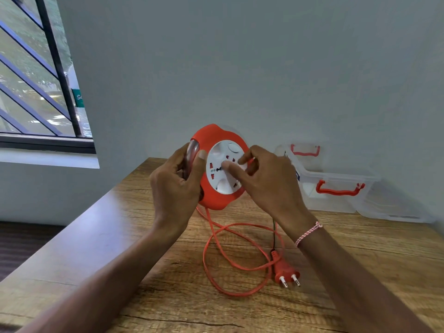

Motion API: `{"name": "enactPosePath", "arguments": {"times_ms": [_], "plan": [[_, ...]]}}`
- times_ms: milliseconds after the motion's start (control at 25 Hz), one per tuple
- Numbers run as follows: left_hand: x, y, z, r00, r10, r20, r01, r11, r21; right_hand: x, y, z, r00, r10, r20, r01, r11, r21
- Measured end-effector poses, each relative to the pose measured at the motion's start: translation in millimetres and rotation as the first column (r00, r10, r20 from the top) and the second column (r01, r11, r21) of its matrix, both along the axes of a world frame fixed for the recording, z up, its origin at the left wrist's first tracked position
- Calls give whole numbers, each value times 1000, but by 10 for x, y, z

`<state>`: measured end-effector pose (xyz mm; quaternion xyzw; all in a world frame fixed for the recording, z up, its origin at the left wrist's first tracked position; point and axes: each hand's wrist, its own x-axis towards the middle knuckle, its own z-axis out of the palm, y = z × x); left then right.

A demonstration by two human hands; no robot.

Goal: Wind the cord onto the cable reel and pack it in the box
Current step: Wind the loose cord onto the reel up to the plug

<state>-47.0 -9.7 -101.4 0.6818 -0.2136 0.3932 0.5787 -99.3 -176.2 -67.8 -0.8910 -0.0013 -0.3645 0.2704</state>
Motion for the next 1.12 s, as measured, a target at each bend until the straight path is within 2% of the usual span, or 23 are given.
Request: {"name": "enactPosePath", "arguments": {"times_ms": [80,200,280,520,640,720,760,800,880,920,960,1040,1080,1120], "plan": [[24,11,-1,999,-8,-34,8,1000,-25,9,-84,-4,995,30,95,4,941,-338],[28,18,-4,997,-34,-63,31,998,-53,15,-117,-19,994,97,58,-48,828,-559],[29,21,2,996,-53,-75,48,996,-69,25,-117,-34,992,108,67,-47,797,-602],[12,-6,-11,997,-61,-49,60,998,-20,-1,-98,-43,968,74,240,77,823,-563],[-22,-29,-4,999,-44,-11,44,999,-14,0,-13,-53,982,19,189,57,920,-387],[-73,-44,2,999,-39,36,38,999,20,-23,78,-34,991,2,135,17,989,-145],[-87,-53,4,998,-42,53,40,999,33,-31,116,-18,997,5,76,-7,1000,25],[-90,-59,-1,997,-45,60,42,998,43,-32,135,-8,999,38,2,-38,973,229],[-78,-71,-18,998,-36,56,34,998,53,-28,150,6,980,177,-95,-86,795,600],[-78,-77,-20,998,-32,50,30,998,53,-33,157,14,973,207,-100,-94,753,651],[-74,-81,-23,999,-30,42,28,999,45,-27,148,5,982,166,-90,-83,809,581],[-61,-64,-14,999,-29,28,29,999,13,8,83,-27,999,-36,22,31,983,179],[-38,-46,-14,1000,-25,17,25,1000,-3,12,42,-33,991,-70,118,74,997,-23],[-10,-26,-18,1000,-16,2,16,1000,-16,12,0,-21,984,-24,175,54,985,-167]]}}
